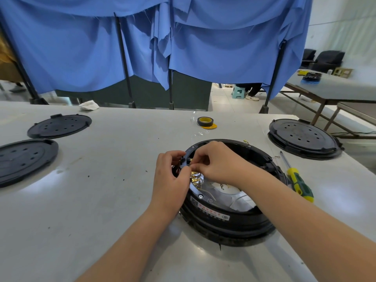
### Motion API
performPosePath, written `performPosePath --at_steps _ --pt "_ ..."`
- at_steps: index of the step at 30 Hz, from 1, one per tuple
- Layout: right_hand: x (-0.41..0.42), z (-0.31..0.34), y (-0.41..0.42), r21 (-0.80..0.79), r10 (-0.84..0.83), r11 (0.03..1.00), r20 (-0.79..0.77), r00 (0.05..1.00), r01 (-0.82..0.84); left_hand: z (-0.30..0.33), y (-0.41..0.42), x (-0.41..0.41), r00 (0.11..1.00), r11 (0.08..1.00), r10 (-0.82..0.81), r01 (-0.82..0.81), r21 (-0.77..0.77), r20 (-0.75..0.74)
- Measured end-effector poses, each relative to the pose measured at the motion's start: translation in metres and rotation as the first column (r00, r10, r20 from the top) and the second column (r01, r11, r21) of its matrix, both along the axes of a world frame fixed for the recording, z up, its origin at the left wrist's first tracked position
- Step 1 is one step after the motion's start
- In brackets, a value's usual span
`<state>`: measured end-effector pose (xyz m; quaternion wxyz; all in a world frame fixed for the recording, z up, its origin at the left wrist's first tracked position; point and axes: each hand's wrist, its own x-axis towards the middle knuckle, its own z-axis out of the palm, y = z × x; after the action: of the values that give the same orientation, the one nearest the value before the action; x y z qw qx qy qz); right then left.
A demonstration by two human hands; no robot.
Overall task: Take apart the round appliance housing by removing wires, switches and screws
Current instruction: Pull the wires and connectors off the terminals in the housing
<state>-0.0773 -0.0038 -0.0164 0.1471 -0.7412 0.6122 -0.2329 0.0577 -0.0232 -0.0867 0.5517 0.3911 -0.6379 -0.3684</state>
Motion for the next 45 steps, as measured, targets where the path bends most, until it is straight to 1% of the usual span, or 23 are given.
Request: performPosePath --at_steps 5,12,19,33,45 --pt "0.0008 -0.0016 -0.0004 -0.015 -0.009 1.000 -0.011 1.000 0.009 0.0001 0.0006 -0.0004 1.000 1.000 -0.002 0.002 0.001 -0.005" --pt "-0.0008 -0.0006 -0.0013 -0.013 0.021 1.000 -0.009 1.000 -0.021 0.0006 0.0005 -0.0003 1.000 1.000 0.002 -0.002 -0.004 0.006" --pt "0.0015 -0.0009 0.0000 -0.015 0.004 1.000 -0.025 1.000 -0.004 0.0022 0.0024 0.0003 1.000 1.000 0.001 -0.001 0.008 0.007" --pt "-0.0006 -0.0018 -0.0002 -0.016 0.017 1.000 -0.010 1.000 -0.017 0.0003 0.0001 0.0005 0.999 0.999 0.022 -0.021 -0.036 0.027" --pt "-0.0017 -0.0026 -0.0022 0.004 0.028 1.000 0.003 1.000 -0.028 0.0004 0.0010 0.0007 0.999 0.999 0.027 -0.026 -0.034 0.026"
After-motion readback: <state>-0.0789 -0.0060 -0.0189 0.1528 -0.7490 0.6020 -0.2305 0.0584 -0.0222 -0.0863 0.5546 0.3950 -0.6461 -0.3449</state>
